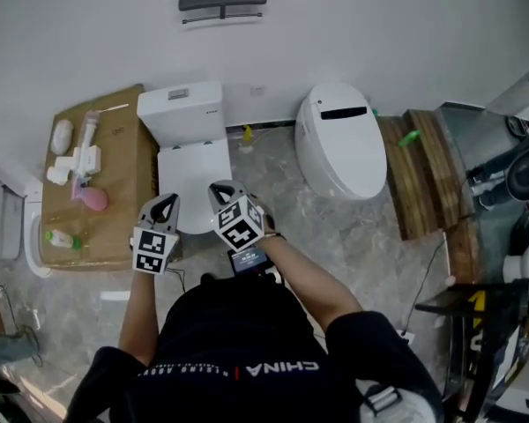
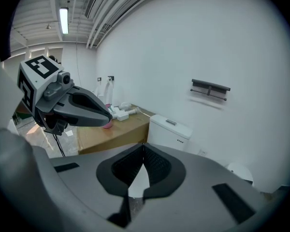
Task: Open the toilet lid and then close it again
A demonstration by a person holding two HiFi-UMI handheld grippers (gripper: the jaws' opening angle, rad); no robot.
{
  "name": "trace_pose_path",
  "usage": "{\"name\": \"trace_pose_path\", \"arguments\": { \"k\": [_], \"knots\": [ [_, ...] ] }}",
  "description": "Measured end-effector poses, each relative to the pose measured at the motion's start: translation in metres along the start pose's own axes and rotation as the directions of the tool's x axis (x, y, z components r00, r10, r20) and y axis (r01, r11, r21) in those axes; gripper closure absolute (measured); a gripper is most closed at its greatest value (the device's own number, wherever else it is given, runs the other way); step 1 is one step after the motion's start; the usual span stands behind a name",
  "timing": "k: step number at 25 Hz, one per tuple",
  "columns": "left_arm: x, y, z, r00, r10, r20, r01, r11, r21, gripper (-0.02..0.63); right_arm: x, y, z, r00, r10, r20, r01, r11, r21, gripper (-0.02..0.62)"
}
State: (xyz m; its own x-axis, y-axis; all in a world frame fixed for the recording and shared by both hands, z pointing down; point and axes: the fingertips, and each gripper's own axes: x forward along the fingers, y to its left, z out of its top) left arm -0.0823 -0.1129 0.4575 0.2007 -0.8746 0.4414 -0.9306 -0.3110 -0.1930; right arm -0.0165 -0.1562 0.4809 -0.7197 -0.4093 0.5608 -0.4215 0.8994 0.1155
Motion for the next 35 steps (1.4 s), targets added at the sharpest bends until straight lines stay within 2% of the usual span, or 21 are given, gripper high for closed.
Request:
{"name": "trace_pose_path", "arguments": {
  "k": [5, 10, 14, 18, 21, 27, 35],
  "knots": [
    [0.005, -0.017, 0.006, 1.000, -0.007, -0.012, 0.007, 1.000, 0.004, 0.595, -0.008, -0.005, -0.015, 1.000, 0.016, -0.021, -0.016, 1.000, 0.005, 0.581],
    [0.004, -0.035, 0.007, 0.999, 0.029, -0.046, -0.029, 1.000, -0.004, 0.595, -0.021, -0.012, -0.031, 0.998, 0.064, -0.023, -0.064, 0.998, 0.014, 0.581],
    [-0.006, -0.053, -0.025, 0.992, 0.053, -0.117, -0.056, 0.998, -0.022, 0.595, -0.016, -0.009, -0.053, 0.994, 0.106, -0.038, -0.104, 0.994, 0.044, 0.581],
    [-0.027, -0.069, -0.062, 0.986, 0.039, -0.160, -0.051, 0.996, -0.068, 0.595, -0.017, 0.000, -0.060, 0.995, 0.092, -0.032, -0.090, 0.994, 0.065, 0.581],
    [-0.049, -0.078, -0.078, 0.986, 0.035, -0.160, -0.046, 0.997, -0.066, 0.595, -0.029, 0.019, -0.064, 0.997, 0.078, -0.028, -0.076, 0.995, 0.069, 0.581],
    [-0.116, -0.079, -0.090, 0.996, 0.032, -0.082, -0.036, 0.998, -0.052, 0.595, -0.051, 0.076, -0.070, 0.999, 0.006, -0.041, -0.003, 0.998, 0.067, 0.581],
    [-0.226, -0.091, -0.170, 0.996, -0.011, -0.085, 0.005, 0.998, -0.066, 0.595, -0.088, 0.184, -0.065, 0.997, -0.067, -0.032, 0.069, 0.995, 0.076, 0.581]
  ]
}}
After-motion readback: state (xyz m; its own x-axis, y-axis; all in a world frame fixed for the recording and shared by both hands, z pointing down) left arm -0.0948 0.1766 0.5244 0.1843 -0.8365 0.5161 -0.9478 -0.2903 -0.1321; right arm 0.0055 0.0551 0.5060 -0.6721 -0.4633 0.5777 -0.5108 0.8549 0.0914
